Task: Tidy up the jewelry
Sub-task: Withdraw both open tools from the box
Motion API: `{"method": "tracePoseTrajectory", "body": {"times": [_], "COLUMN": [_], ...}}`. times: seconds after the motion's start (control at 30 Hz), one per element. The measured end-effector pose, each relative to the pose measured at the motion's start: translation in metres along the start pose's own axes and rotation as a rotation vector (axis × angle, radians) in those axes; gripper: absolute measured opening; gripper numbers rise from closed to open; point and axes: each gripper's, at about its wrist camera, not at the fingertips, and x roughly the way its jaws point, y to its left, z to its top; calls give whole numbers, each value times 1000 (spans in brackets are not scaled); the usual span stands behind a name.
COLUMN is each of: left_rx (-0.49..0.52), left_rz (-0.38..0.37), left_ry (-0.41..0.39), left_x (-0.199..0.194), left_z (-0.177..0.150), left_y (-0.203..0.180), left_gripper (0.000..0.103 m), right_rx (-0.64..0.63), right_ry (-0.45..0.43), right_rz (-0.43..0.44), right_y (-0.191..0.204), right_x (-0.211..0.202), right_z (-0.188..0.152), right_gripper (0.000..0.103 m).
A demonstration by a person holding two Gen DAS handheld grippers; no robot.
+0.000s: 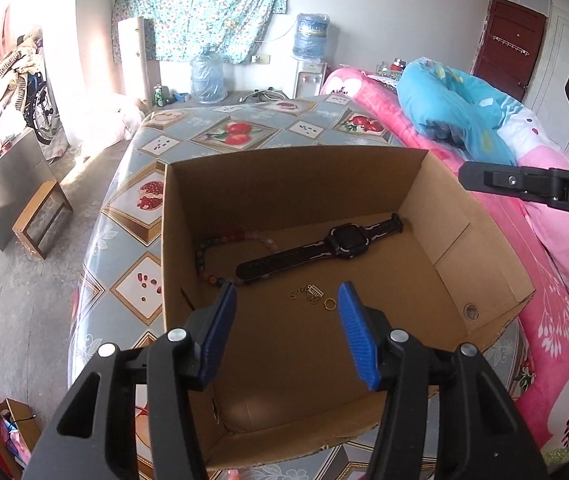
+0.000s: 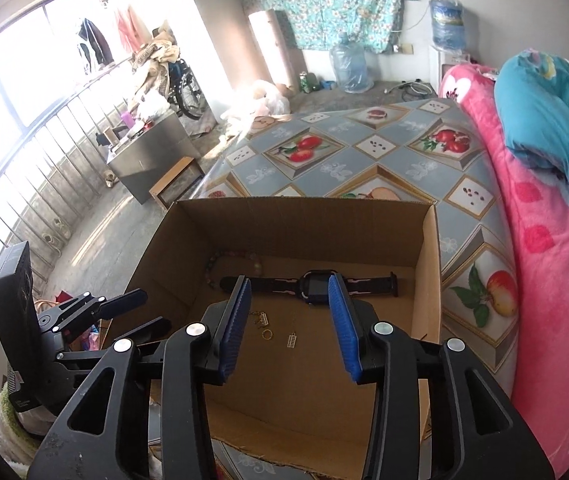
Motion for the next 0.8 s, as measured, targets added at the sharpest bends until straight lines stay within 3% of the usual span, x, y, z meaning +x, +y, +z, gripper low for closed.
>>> {"method": "tracePoseTrajectory", "body": {"times": [0.3, 0.47, 0.8], "left_rx": [-4, 13, 20], "left_rz": [50, 97, 162], "left_ry": [-105, -140, -76], "left_x": [-58, -94, -125], "left_z": [-8, -24, -68], "left_y": [9, 18, 31], "left_gripper": [72, 77, 80], "right_rx": [-20, -42, -127], "right_ry": [-48, -70, 40], "right_rz": [68, 102, 136], "right_y": [26, 44, 78], "right_x": [-27, -45, -43], "right_z": [3, -3, -43], "right_gripper": [57, 58, 58]}}
